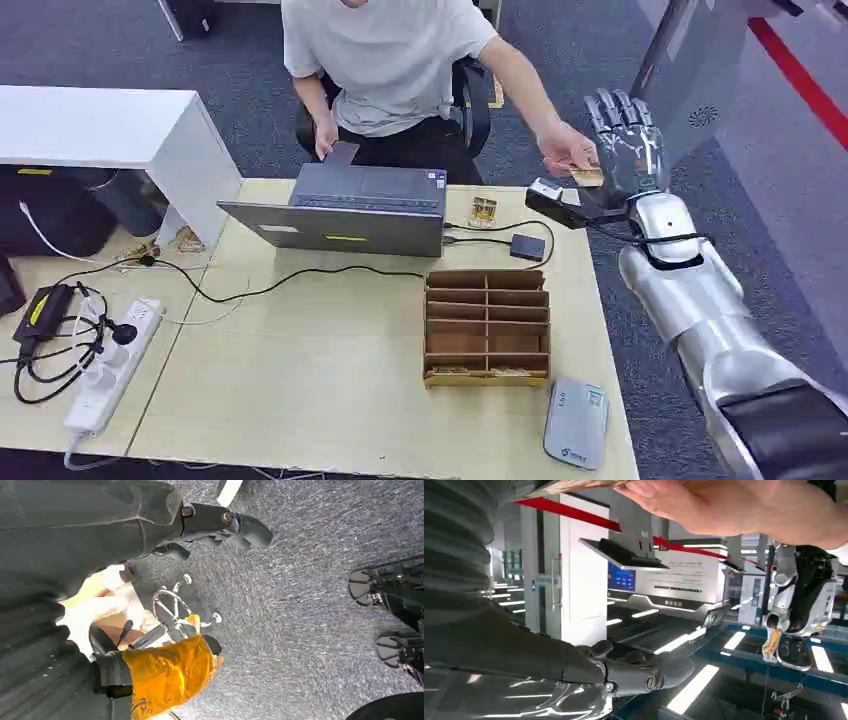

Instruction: Pass the card to the sensor for recognition and then transmit it.

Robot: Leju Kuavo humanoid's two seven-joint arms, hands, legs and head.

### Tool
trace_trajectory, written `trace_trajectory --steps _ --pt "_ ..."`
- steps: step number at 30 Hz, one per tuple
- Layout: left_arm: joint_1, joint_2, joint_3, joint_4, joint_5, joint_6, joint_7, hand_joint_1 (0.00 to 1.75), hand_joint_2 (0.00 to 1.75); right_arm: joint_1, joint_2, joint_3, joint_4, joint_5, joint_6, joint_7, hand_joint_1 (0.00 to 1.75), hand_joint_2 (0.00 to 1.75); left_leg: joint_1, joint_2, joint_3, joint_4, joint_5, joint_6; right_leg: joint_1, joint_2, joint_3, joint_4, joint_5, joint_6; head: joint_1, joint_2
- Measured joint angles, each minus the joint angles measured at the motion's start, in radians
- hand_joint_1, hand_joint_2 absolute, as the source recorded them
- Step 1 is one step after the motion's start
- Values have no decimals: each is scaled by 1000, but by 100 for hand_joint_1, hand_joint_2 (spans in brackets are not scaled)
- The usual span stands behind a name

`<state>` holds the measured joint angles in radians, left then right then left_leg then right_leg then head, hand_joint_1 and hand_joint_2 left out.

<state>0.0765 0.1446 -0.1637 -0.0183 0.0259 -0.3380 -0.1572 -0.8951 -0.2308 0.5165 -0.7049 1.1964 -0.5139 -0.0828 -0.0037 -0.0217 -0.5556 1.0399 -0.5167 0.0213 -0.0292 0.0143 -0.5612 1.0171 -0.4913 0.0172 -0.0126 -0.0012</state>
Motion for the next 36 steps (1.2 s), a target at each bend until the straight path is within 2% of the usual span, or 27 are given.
trace_trajectory --steps 5,6,14,23,28,32,34,36 --pt "1 -1 -5 0 8 3 1 0 175 4 15 15 -23 -13 9 -1 0 175 0 0 0 0 0 0 0 0 0 0 0 0 0 0" --pt "1 -2 -6 0 9 3 2 0 175 7 16 17 -29 -16 11 -1 175 175 0 -1 0 0 0 0 0 -1 0 0 0 0 0 0" --pt "2 -6 -8 0 19 4 2 0 175 38 19 26 -79 -95 30 -36 175 175 0 -1 -1 0 0 0 0 -1 -1 0 0 0 0 0" --pt "2 -11 -9 0 26 6 5 0 175 48 23 30 -99 -102 45 -35 175 175 0 -1 -1 0 0 0 0 -1 -1 0 0 0 0 0" --pt "2 -16 -10 1 35 10 5 0 175 62 24 29 -119 -153 42 -48 175 175 0 -1 -1 0 0 0 0 -1 -2 0 0 0 0 0" --pt "4 -23 -10 2 53 16 5 0 175 153 10 0 -197 -247 7 -92 175 175 0 -2 5 1 0 0 0 -2 -2 -1 0 0 0 0" --pt "7 -27 -10 2 67 19 0 0 175 231 -13 -30 -262 -349 4 -153 175 175 0 -5 5 1 0 0 0 -5 -2 -2 0 0 0 0" --pt "13 -34 -10 2 81 24 -3 0 175 333 -48 -69 -343 -398 -17 -205 175 175 0 -8 3 1 0 0 0 -8 -2 -3 0 0 0 0"
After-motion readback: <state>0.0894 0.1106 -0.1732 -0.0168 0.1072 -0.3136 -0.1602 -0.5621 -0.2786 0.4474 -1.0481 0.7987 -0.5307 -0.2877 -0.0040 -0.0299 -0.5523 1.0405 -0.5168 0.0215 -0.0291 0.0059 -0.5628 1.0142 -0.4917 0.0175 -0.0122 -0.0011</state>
